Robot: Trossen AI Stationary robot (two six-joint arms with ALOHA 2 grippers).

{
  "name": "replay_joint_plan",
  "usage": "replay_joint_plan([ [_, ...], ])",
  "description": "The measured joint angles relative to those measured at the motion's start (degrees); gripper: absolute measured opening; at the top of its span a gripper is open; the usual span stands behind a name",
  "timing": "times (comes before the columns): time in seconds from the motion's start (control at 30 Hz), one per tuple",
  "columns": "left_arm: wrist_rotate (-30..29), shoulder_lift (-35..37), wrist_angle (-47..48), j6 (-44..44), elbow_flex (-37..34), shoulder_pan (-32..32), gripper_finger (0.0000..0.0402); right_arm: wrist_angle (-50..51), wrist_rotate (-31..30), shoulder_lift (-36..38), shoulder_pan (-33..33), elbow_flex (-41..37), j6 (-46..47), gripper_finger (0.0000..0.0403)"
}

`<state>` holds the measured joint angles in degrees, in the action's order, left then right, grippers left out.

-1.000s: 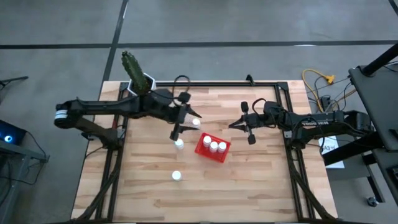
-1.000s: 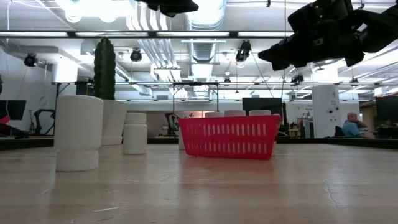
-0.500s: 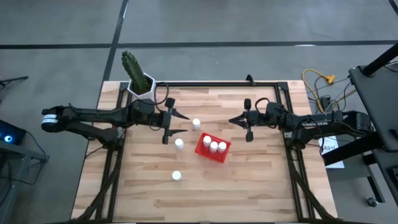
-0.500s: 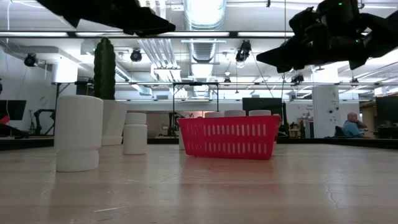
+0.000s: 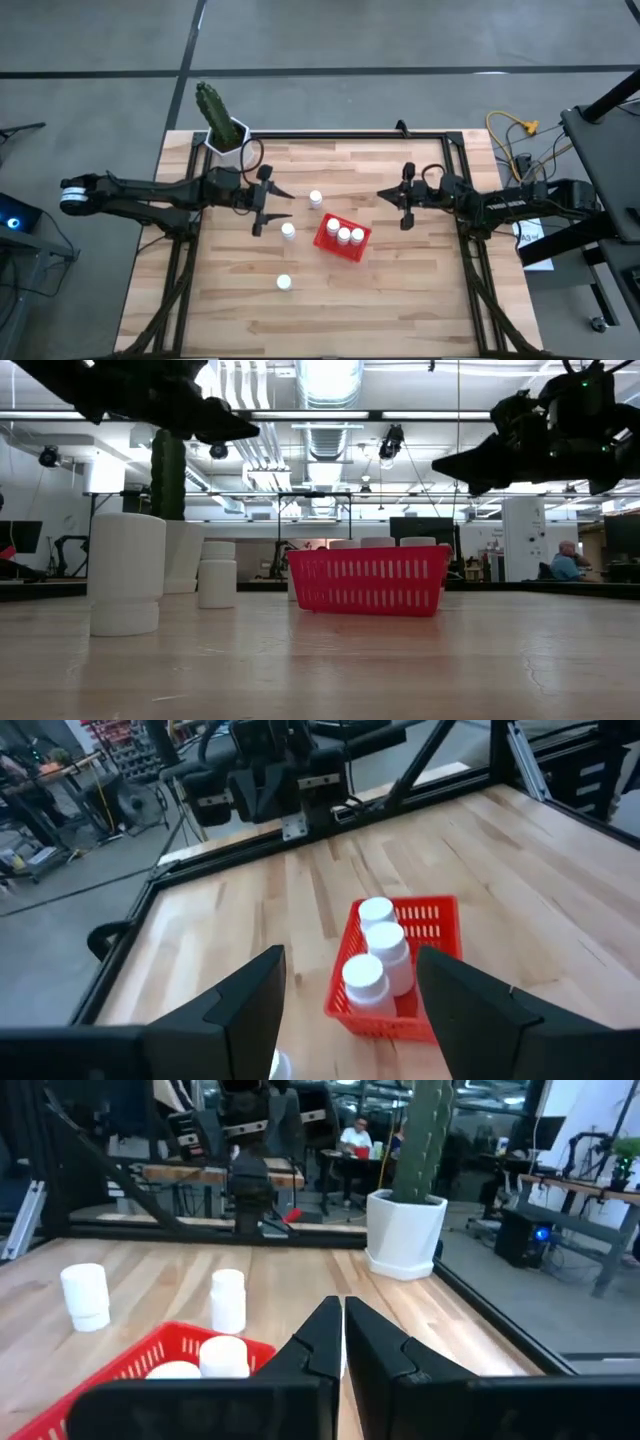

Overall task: Pick and place pill bottles into a basket
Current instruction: Put the white pill bottle into the red bin

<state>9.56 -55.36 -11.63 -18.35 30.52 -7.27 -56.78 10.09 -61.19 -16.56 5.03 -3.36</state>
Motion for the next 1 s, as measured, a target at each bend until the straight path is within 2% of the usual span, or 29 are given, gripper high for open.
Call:
replay_joint_plan([
  [0.27, 0.4, 0.0, -9.6, 1.2, -6.7, 0.0, 0.0209, -6.1, 0.0, 0.0, 0.0, -3.6, 0.2, 0.0008],
  [0.57, 0.4, 0.0, -11.4, 1.5, -8.8, 0.0, 0.0209, -7.2, 0.0, 0.0, 0.0, -3.7, 0.0, 0.0008],
  [0.73, 0.4, 0.8, -18.9, 1.5, -12.5, 0.0, 0.0209, -6.2, 0.2, -0.1, 0.0, -3.7, 1.8, 0.0008],
  [0.87, -1.0, 3.5, -22.7, 1.5, -15.8, 0.0, 0.0209, -6.0, 0.3, -0.1, 0.0, -3.7, 1.9, 0.0008],
  [1.0, -4.1, 8.7, -22.3, 1.6, -18.3, -0.1, 0.0209, -6.0, 0.4, -0.1, 0.0, -3.7, 1.9, 0.0008],
])
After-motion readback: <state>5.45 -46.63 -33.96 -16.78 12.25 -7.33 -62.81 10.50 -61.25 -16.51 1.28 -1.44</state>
